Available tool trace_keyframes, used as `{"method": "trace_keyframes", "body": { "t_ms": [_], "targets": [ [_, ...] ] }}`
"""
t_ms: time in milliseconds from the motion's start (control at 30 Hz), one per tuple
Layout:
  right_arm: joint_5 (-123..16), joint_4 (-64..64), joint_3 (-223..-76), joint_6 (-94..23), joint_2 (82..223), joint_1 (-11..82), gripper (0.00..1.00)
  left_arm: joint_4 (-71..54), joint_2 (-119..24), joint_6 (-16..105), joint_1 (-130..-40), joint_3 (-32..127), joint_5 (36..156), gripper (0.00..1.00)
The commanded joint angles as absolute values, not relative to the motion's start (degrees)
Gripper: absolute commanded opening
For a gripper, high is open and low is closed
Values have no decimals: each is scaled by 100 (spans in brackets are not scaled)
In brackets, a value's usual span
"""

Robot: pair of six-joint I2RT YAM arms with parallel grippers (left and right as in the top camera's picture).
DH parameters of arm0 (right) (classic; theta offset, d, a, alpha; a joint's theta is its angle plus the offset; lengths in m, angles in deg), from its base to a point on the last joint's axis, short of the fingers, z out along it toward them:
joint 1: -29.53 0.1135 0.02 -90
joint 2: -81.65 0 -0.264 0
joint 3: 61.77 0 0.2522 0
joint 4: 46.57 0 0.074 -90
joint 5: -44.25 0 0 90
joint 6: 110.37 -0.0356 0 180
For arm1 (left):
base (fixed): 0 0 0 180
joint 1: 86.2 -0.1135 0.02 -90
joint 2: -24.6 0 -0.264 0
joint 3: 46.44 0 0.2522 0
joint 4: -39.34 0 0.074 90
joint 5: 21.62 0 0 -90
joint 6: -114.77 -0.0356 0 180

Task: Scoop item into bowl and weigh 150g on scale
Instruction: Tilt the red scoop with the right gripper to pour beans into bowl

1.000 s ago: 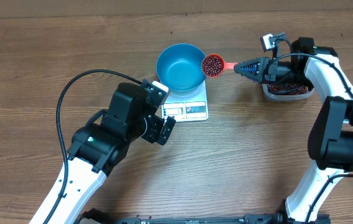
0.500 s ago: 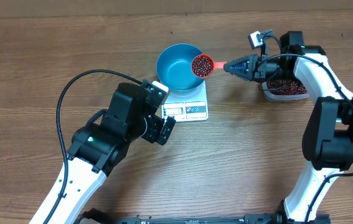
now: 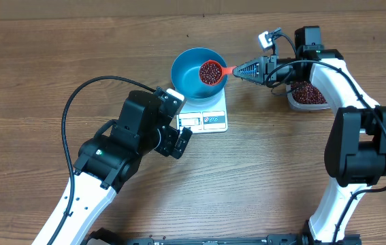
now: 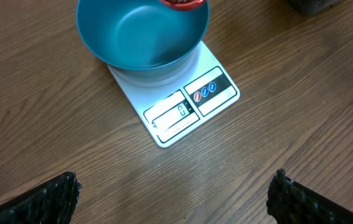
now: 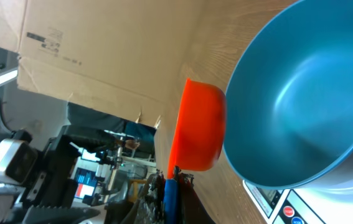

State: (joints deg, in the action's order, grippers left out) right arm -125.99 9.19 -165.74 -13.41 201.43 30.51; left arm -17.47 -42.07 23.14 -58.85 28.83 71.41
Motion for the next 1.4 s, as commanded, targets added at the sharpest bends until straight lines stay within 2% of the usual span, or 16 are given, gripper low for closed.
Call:
{"method": "trace_keyframes", "body": {
  "t_ms": [0, 533, 800, 1367],
  "targets": [
    [-12355, 740, -16550, -1841, 20172, 3153, 4, -1730, -4245, 2368, -5870, 3021, 7229, 100],
    [-10954, -49, -16550, -2056, 20172, 3438, 4, -1730, -4247, 2368, -5870, 3021, 7226, 99],
    [-10527, -832, -16550, -1968, 20172, 3586, 4, -1730, -4247, 2368, -5870, 3021, 7229, 100],
    [-10471, -959, -16550, -257, 20172, 3667, 4, -1730, -4247, 2368, -5870, 3021, 7229, 100]
  ]
}}
